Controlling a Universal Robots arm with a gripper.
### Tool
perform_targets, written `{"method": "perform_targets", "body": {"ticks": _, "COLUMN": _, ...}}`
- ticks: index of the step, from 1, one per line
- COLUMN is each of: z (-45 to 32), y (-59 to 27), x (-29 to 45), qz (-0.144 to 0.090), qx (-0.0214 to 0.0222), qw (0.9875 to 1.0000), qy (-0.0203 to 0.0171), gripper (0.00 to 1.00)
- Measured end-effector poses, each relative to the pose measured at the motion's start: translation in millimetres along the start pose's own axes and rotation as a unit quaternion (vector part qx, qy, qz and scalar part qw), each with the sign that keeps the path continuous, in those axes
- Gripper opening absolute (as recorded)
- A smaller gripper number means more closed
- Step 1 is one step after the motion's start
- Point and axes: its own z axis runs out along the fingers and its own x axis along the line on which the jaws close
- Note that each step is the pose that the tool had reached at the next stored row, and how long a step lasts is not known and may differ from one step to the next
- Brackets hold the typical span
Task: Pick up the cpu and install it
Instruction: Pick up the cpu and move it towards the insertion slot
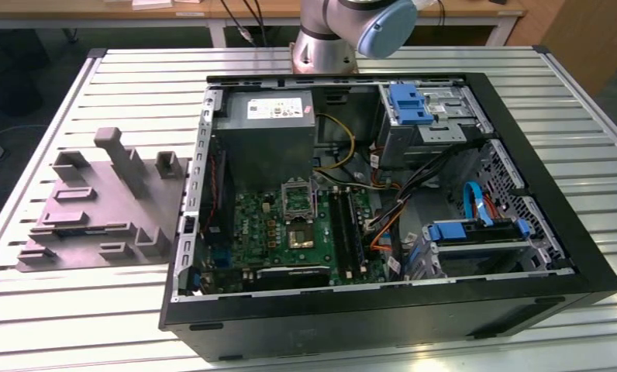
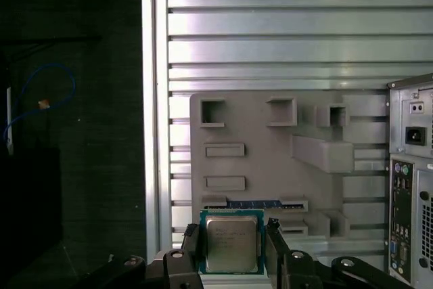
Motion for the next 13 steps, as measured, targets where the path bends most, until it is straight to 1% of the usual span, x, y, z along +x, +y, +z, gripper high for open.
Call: {"method": "perform_targets", "body": {"ticks": 13, "z": -5.3, "y": 0.0, "x": 0.0, "qz": 0.000, "qx": 0.0000, "qw": 1.0000, "qy": 0.0000, "gripper": 0.47}}
